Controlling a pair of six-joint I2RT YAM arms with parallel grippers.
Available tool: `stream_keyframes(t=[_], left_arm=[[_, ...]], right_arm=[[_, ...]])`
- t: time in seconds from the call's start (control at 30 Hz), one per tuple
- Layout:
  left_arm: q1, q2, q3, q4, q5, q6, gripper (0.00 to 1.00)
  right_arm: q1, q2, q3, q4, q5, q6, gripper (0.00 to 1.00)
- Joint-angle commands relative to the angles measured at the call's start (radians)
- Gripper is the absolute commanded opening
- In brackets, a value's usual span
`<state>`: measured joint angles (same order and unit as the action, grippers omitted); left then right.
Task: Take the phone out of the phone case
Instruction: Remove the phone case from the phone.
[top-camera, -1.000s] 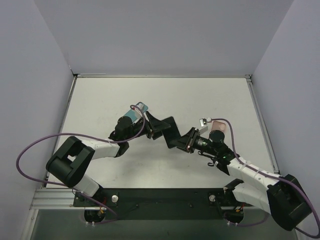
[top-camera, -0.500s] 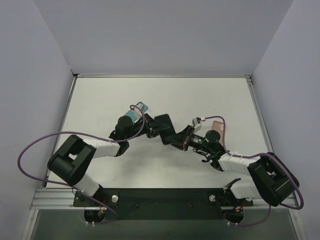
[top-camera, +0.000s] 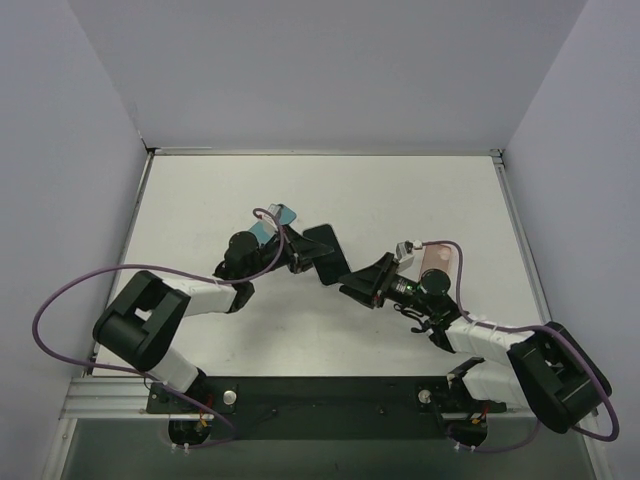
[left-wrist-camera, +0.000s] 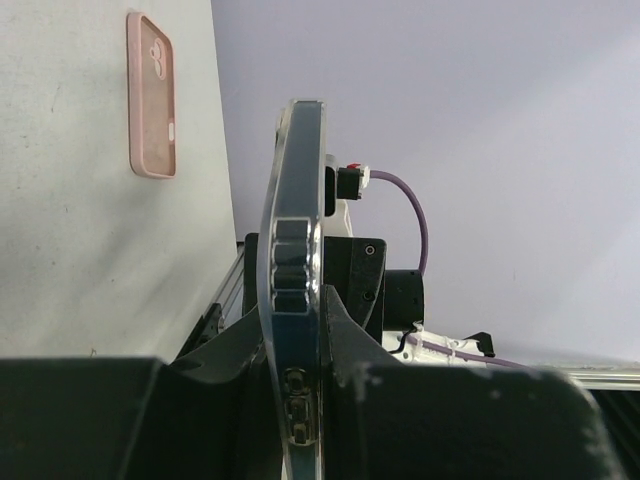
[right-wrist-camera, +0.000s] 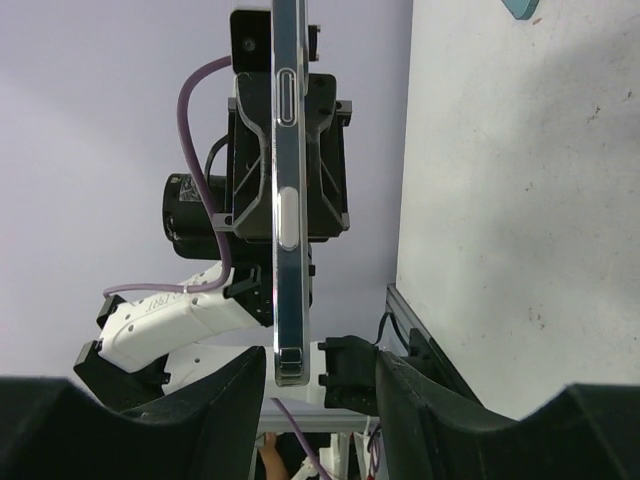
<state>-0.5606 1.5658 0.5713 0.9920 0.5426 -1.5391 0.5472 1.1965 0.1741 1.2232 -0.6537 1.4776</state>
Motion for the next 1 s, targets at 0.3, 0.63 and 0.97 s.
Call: stream_keyframes(t=[0.3, 0.63, 0.97], left_arm=[[0.007, -0.098, -0.019, 0.103, -0.006, -0.013, 0.0], [0.01, -0.125, -0.022, 0.085, -0.003, -0.006, 0.0], [0.011, -0.141, -0.025, 0.063, -0.003, 0.0, 0.0]], right_arm=[[-0.009, -0.008, 0.01, 0.156, 0.046, 0.032, 0.33], [-0.01, 0.003, -0.002, 0.211, 0.078, 0.061, 0.36], [-0.012, -0.023, 0.016, 0.177, 0.086, 0.046, 0.29]])
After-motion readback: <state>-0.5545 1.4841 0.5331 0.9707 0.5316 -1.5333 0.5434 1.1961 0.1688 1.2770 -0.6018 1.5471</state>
